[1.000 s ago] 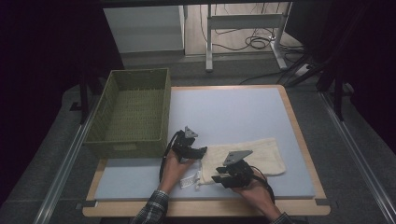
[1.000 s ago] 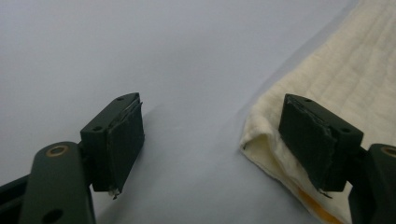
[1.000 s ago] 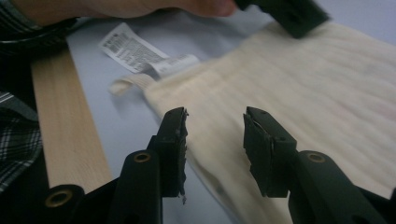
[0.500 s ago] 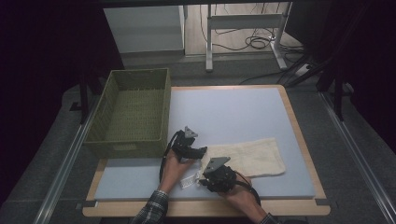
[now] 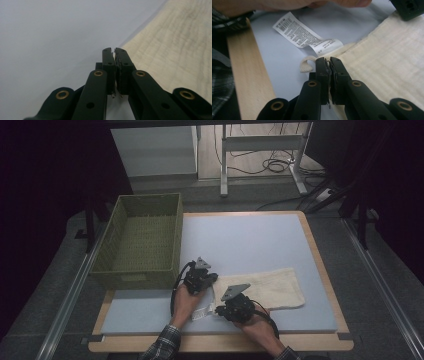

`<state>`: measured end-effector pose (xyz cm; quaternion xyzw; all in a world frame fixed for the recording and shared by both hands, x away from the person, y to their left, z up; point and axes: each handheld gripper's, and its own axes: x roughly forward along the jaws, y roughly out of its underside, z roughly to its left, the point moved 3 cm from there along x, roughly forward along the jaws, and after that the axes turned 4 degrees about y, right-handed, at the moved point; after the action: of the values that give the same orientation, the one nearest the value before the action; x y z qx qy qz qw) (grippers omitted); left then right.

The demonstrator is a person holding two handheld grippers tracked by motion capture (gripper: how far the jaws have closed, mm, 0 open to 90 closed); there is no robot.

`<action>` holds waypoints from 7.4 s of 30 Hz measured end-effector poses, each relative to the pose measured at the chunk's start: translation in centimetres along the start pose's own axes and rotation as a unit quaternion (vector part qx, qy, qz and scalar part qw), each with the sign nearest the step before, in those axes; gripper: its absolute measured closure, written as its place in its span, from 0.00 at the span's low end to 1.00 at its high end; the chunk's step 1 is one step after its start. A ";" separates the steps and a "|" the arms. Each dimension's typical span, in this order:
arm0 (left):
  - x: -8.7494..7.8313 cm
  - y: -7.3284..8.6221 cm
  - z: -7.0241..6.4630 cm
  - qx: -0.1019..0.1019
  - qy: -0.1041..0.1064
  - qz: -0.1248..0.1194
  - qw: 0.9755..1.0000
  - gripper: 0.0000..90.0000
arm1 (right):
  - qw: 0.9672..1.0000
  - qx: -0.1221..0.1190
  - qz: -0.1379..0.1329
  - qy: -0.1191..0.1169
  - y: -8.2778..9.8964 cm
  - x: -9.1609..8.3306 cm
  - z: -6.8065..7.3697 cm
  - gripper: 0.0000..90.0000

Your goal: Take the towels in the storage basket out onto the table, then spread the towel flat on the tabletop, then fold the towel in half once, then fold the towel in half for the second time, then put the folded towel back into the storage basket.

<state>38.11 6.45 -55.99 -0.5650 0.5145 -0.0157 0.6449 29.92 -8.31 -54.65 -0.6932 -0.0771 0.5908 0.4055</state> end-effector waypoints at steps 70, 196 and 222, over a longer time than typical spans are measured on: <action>11.1 -13.6 -12.0 0.155 0.076 -0.027 0.985 0.97 | 0.978 0.134 -0.080 0.136 11.0 -15.0 -9.9 0.95; -4.2 -11.3 -0.9 0.113 0.020 0.154 0.981 0.91 | 0.986 0.147 -0.063 0.035 2.2 -11.9 -9.8 0.89; -11.0 -12.4 4.6 0.101 -0.054 0.198 0.973 0.91 | 0.989 0.117 -0.085 -0.022 -6.2 -8.1 -8.9 0.89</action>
<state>43.06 11.87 -40.43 -0.3835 0.5766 0.0912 0.7157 37.74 -13.22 -44.68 -0.6190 -0.0747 0.5741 0.5307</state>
